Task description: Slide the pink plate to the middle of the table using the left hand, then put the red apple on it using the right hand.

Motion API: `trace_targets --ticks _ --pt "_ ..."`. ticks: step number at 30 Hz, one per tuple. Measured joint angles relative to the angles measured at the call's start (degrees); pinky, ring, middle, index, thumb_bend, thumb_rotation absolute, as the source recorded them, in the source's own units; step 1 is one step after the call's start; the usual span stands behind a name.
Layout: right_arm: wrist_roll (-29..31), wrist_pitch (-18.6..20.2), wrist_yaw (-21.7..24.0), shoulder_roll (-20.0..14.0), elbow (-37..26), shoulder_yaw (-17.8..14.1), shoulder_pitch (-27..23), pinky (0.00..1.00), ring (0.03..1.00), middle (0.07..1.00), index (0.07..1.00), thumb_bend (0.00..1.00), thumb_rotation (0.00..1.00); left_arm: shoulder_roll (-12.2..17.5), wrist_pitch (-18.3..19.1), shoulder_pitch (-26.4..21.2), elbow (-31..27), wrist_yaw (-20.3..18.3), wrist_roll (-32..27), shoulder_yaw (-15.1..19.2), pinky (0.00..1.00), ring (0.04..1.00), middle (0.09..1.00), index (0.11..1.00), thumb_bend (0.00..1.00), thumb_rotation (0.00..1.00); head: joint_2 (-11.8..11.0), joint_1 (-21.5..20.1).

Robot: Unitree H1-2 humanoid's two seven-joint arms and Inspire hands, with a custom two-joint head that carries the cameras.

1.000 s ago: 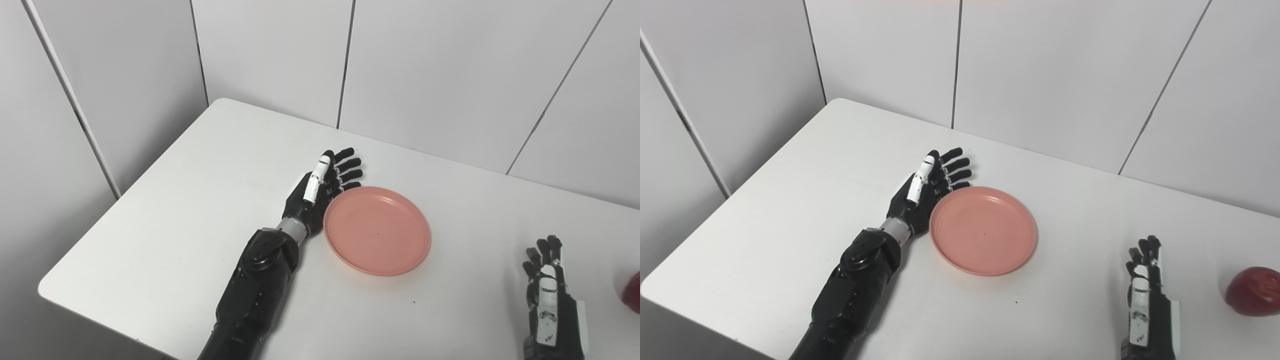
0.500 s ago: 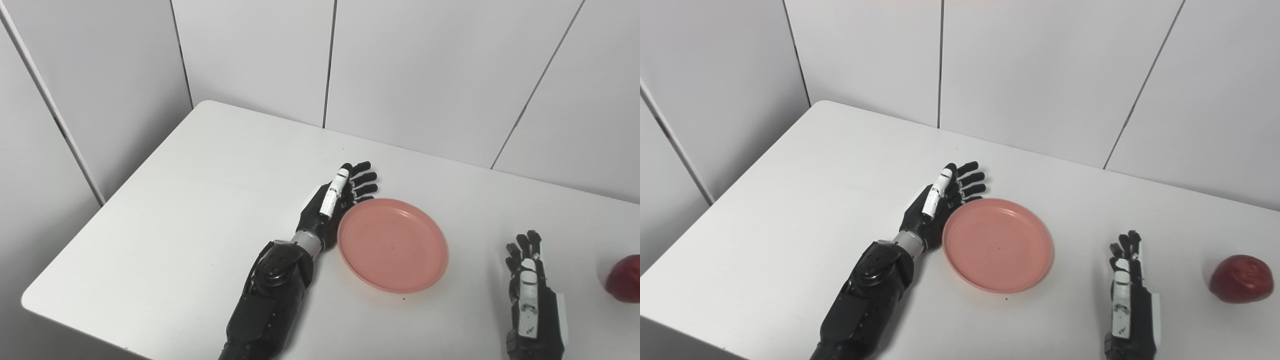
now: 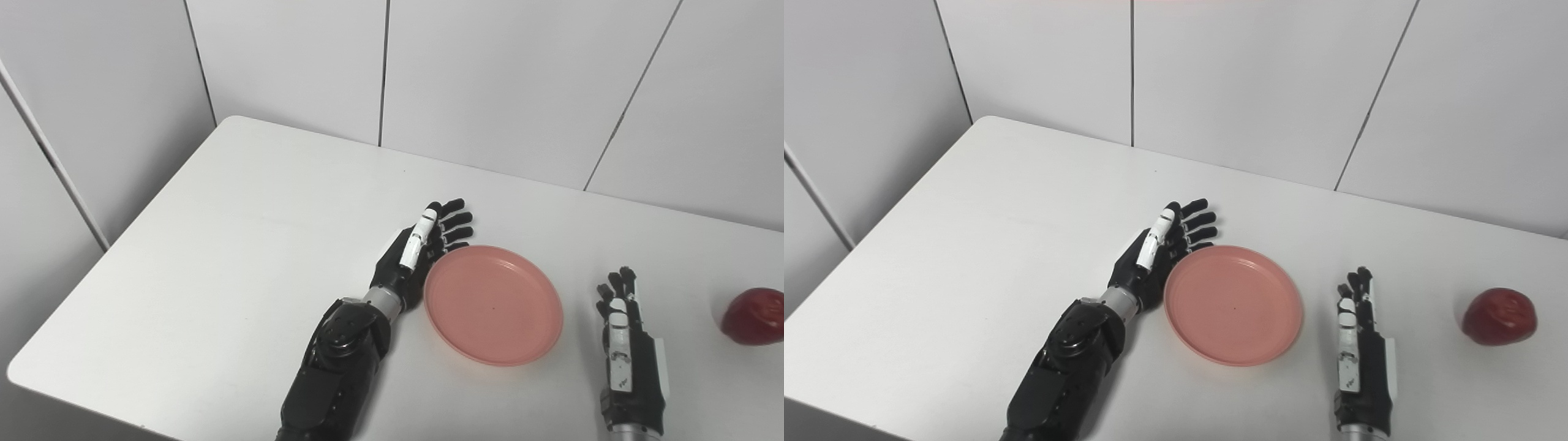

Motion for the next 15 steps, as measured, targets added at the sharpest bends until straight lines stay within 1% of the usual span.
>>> trace_targets --ticks 6,10,12,15 --pt "-0.9 1.4 0.0 0.5 -0.4 0.2 0.1 0.98 0.956 0.967 0.985 0.2 1.0 -0.1 0.6 0.6 -1.0 0.0 0.0 0.1 0.84 0.851 0.86 0.842 0.34 1.0 0.4 -1.2" --pt "-1.2 1.4 0.0 0.7 -0.7 0.3 0.1 0.98 0.961 0.971 0.987 0.23 1.0 -0.1 0.6 0.7 -1.1 0.0 0.0 0.2 0.85 0.857 0.866 0.85 0.34 1.0 0.4 -1.7" --pt "-1.3 1.6 -0.2 0.8 -0.9 0.2 0.2 0.99 0.96 0.968 0.984 0.24 1.0 -0.1 0.6 0.8 -1.2 -0.1 0.0 0.2 0.85 0.857 0.866 0.852 0.35 1.0 0.7 -2.9" --pt "-2.1 1.9 -0.8 0.9 -1.1 0.1 0.2 0.99 0.955 0.961 0.974 0.25 1.0 0.1 0.6 0.9 -1.3 -0.1 0.0 0.2 0.84 0.855 0.863 0.85 0.36 1.0 0.8 -3.6"
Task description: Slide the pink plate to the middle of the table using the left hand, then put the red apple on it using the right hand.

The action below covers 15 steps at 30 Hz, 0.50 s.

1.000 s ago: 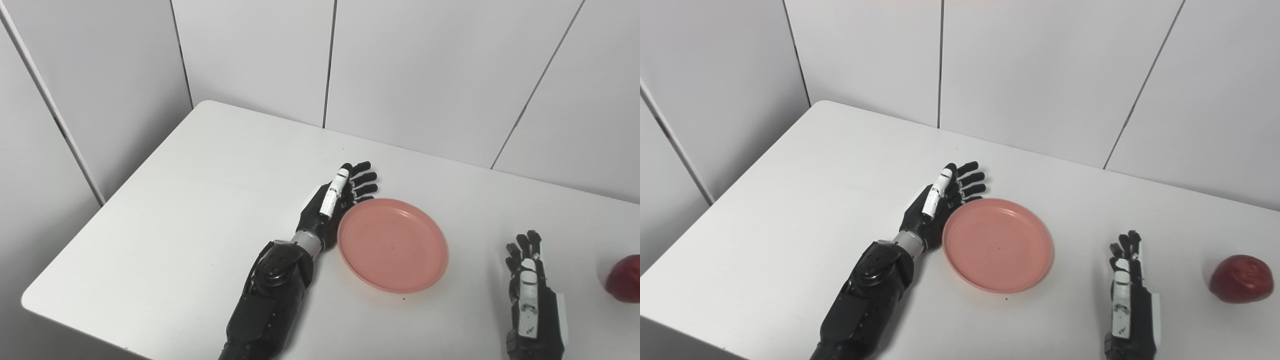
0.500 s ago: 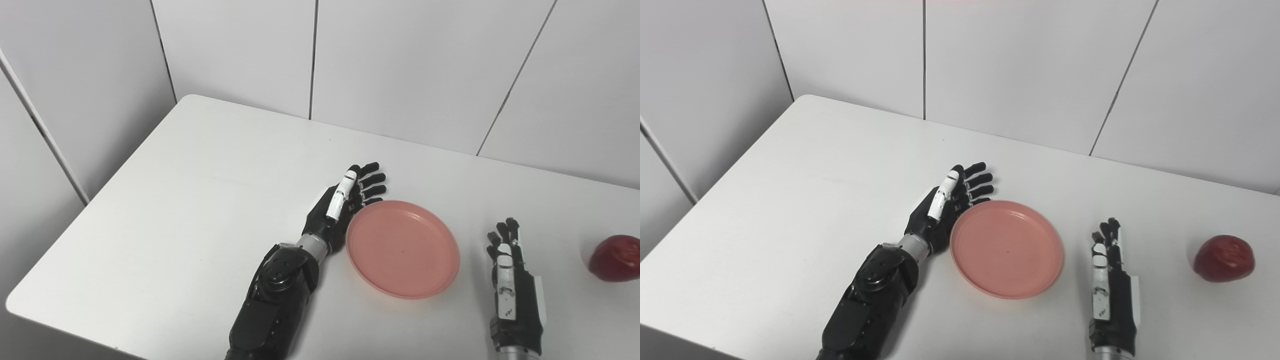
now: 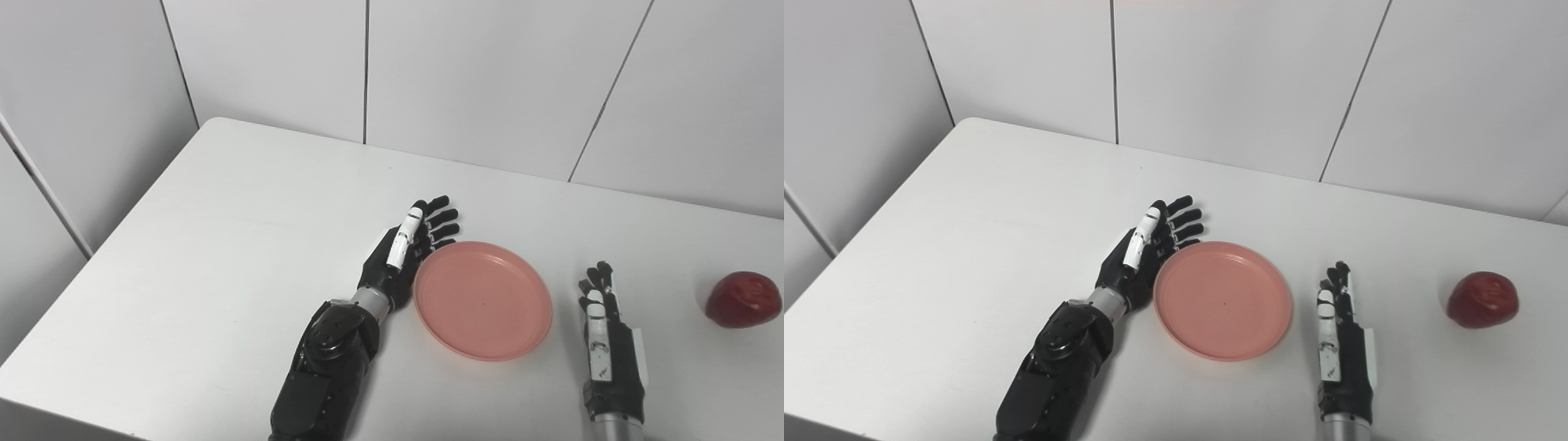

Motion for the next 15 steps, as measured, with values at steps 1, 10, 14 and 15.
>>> trace_targets --ticks 1,10,14,15 --pt "-0.3 0.2 -0.4 0.0 0.0 -0.1 -0.1 0.98 0.952 0.954 0.967 0.24 1.0 0.1 0.0 0.1 -0.1 -0.1 0.0 0.0 0.84 0.856 0.864 0.851 0.36 1.0 0.0 -0.9" --pt "-4.6 5.3 -1.6 -0.2 -2.0 -0.7 -1.3 0.9 0.901 0.912 0.918 0.27 0.99 1.9 -0.2 2.1 -2.7 -0.9 -0.2 0.7 0.85 0.86 0.864 0.845 0.38 1.0 -0.4 -5.3" --pt "-8.4 5.5 -2.4 -2.1 -2.1 -0.3 -3.5 0.81 0.874 0.904 0.911 0.34 1.0 2.3 -0.3 2.1 -2.6 -2.0 -0.3 1.1 0.86 0.864 0.867 0.847 0.39 1.0 -0.9 -7.7" --pt "-10.1 5.6 -2.6 -2.6 -2.2 -0.2 -4.1 0.81 0.872 0.903 0.91 0.34 1.0 2.3 -0.4 2.2 -2.6 -2.2 -0.3 1.2 0.86 0.865 0.867 0.847 0.39 1.0 -1.2 -8.8"
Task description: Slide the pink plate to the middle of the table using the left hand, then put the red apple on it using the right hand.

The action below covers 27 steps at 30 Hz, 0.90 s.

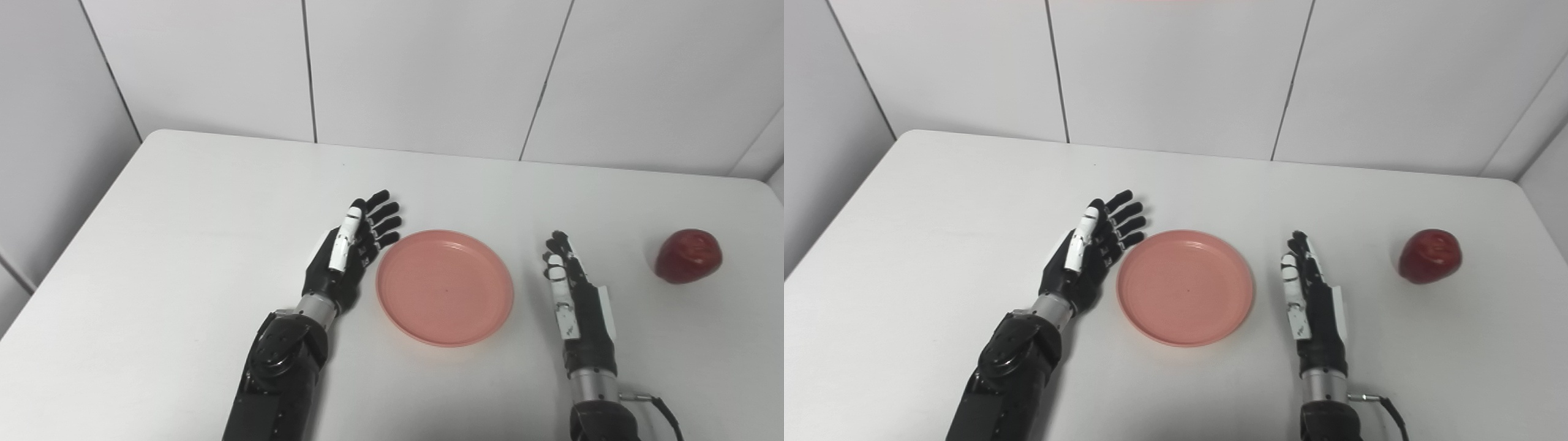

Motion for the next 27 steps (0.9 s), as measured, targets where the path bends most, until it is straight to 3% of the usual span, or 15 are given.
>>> trace_targets --ticks 5,16,19,23,27 --pt "-8.1 2.3 -0.7 -2.2 -3.1 0.8 -2.5 0.82 0.878 0.894 0.902 0.37 1.0 0.2 -0.7 0.3 0.1 -1.0 -1.2 1.1 0.87 0.865 0.871 0.857 0.39 1.0 -0.3 -3.2" --pt "-17.3 6.0 -0.7 -5.0 -7.7 0.9 -5.7 0.81 0.88 0.907 0.917 0.48 0.8 2.1 -1.7 0.7 0.5 -2.7 -3.1 2.7 0.87 0.867 0.873 0.858 0.37 1.0 -1.2 -7.4" --pt "-19.0 7.6 -0.6 -5.6 -9.6 0.4 -6.6 0.81 0.882 0.909 0.918 0.53 0.76 2.2 -1.7 0.7 0.5 -2.8 -3.6 3.2 0.87 0.863 0.869 0.858 0.37 1.0 -1.3 -8.4" --pt "-22.5 8.3 -0.6 -6.1 -11.2 0.0 -7.0 0.77 0.852 0.892 0.918 0.71 0.6 2.2 -1.7 0.7 0.6 -3.0 -3.8 3.5 0.87 0.866 0.871 0.858 0.36 1.0 -1.6 -10.0" --pt "-26.2 9.9 -0.7 -7.1 -12.7 -1.4 -7.8 0.77 0.853 0.891 0.922 0.78 0.51 2.6 -1.8 0.7 0.8 -3.3 -4.3 4.0 0.87 0.869 0.875 0.86 0.36 1.0 -1.7 -10.9"
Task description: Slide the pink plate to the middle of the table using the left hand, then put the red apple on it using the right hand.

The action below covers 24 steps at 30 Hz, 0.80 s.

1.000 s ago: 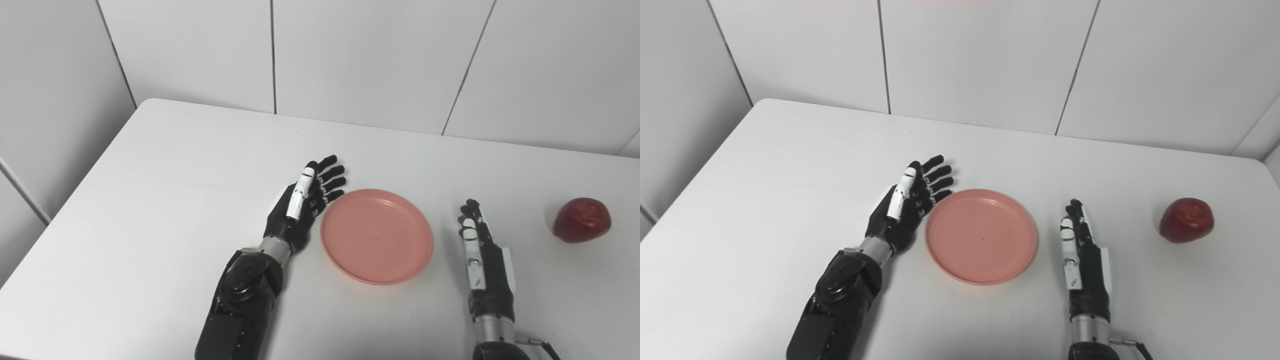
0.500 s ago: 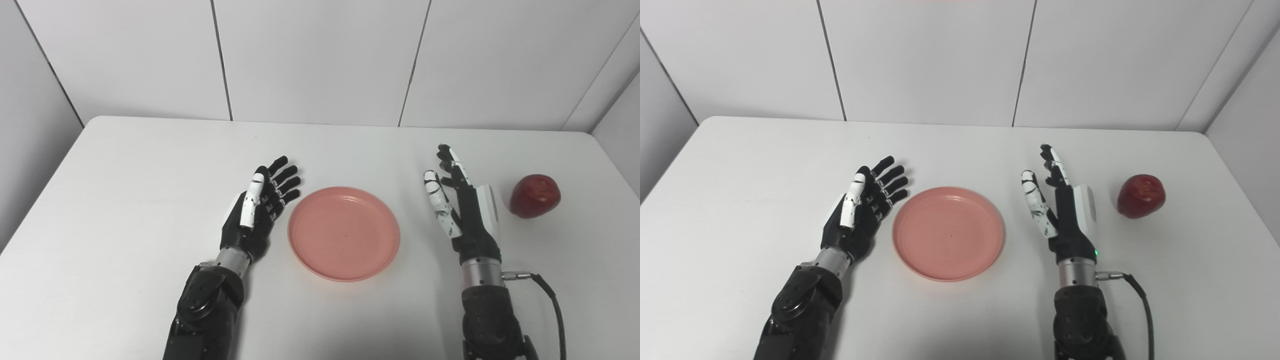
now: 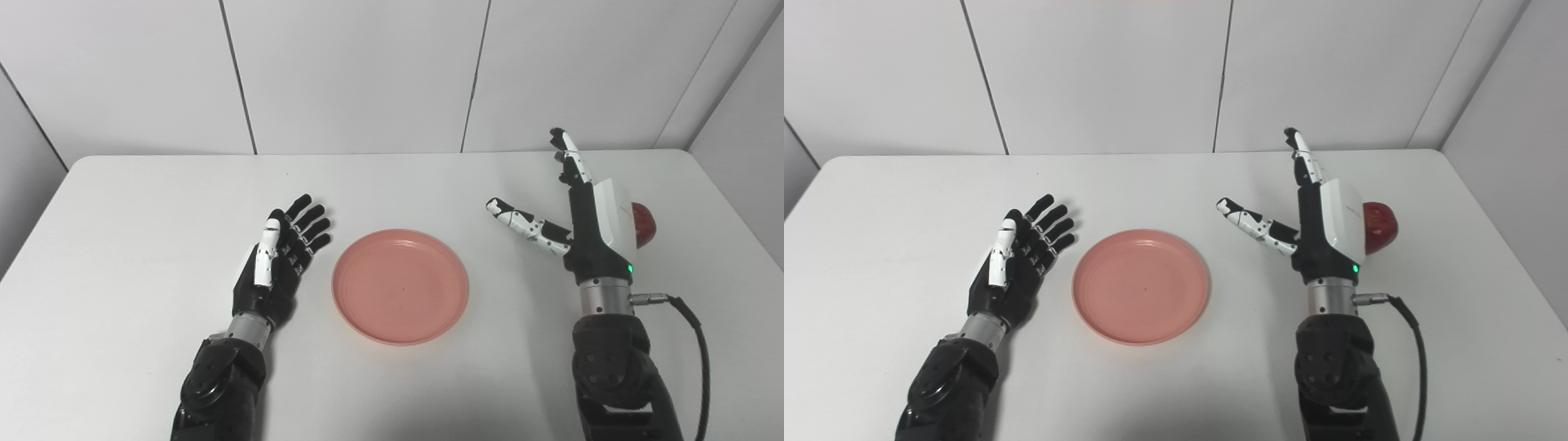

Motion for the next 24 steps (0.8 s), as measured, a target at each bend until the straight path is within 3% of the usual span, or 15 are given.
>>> trace_targets --ticks 4,10,18,24 --pt "-1.3 0.2 -0.2 -0.8 -0.3 -1.6 -0.8 0.78 0.87 0.903 0.933 0.84 0.45 0.6 -0.3 0.0 0.3 -0.3 -0.6 0.2 0.87 0.867 0.87 0.857 0.36 1.0 -0.2 -1.3" --pt "-3.6 0.3 -0.2 -2.4 -2.7 -4.3 -1.2 0.79 0.892 0.932 0.949 0.88 0.43 1.1 -2.2 -0.5 2.1 -1.7 -1.4 0.9 0.89 0.883 0.884 0.87 0.37 1.0 -1.0 -3.8" --pt "-3.9 0.3 -1.6 -5.0 -1.0 -8.8 -1.1 0.75 0.867 0.944 0.969 0.93 0.49 2.5 -4.0 -1.8 5.1 -3.4 -3.2 1.5 0.9 0.888 0.887 0.872 0.37 1.0 -1.5 -5.9" --pt "-4.5 0.6 -2.6 -7.2 3.1 -10.4 -1.0 0.77 0.894 0.951 0.985 0.99 0.59 3.0 -4.3 -2.3 5.9 -3.6 -3.3 1.7 0.9 0.882 0.881 0.87 0.37 1.0 -1.8 -7.8"
